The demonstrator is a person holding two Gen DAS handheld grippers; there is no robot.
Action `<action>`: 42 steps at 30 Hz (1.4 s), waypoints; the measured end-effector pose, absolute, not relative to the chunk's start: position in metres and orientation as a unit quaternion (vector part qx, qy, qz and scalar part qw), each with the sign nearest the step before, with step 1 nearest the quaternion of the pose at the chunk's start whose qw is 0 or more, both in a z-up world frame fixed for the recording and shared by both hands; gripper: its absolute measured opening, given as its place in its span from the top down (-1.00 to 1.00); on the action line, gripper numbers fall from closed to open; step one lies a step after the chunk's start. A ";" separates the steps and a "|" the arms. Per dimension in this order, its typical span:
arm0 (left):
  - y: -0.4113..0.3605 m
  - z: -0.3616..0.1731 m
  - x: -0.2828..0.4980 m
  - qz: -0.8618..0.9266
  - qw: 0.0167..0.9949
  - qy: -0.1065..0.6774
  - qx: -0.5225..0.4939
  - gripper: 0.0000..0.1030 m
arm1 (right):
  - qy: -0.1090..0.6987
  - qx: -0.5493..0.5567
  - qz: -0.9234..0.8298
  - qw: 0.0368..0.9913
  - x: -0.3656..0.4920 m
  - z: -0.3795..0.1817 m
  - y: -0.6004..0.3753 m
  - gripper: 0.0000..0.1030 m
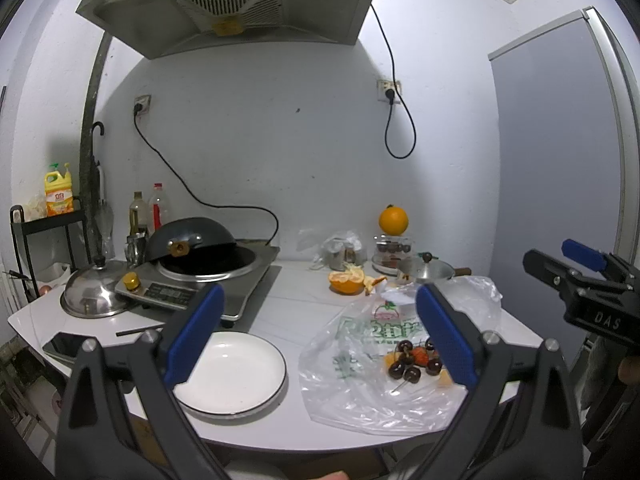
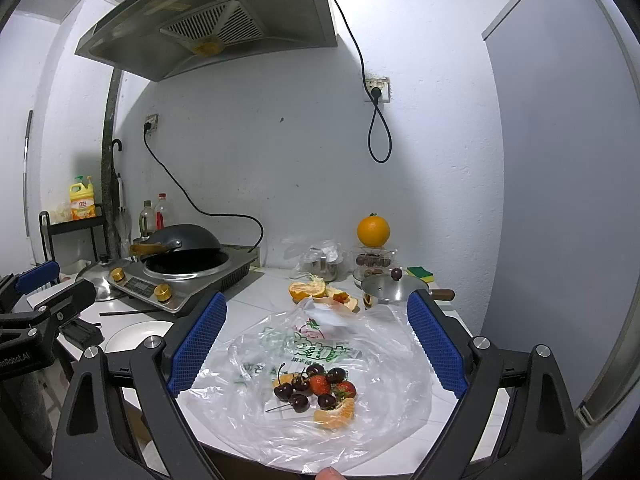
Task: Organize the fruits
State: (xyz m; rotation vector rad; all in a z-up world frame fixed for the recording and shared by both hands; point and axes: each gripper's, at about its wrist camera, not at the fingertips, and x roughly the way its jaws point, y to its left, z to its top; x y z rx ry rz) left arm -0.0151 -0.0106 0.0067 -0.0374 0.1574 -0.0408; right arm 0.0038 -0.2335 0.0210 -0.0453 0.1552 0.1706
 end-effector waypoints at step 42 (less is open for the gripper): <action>-0.080 -0.090 0.096 -0.042 0.969 0.243 0.032 -0.89 | 0.282 -0.084 0.179 0.939 0.123 -0.086 -0.257 -0.49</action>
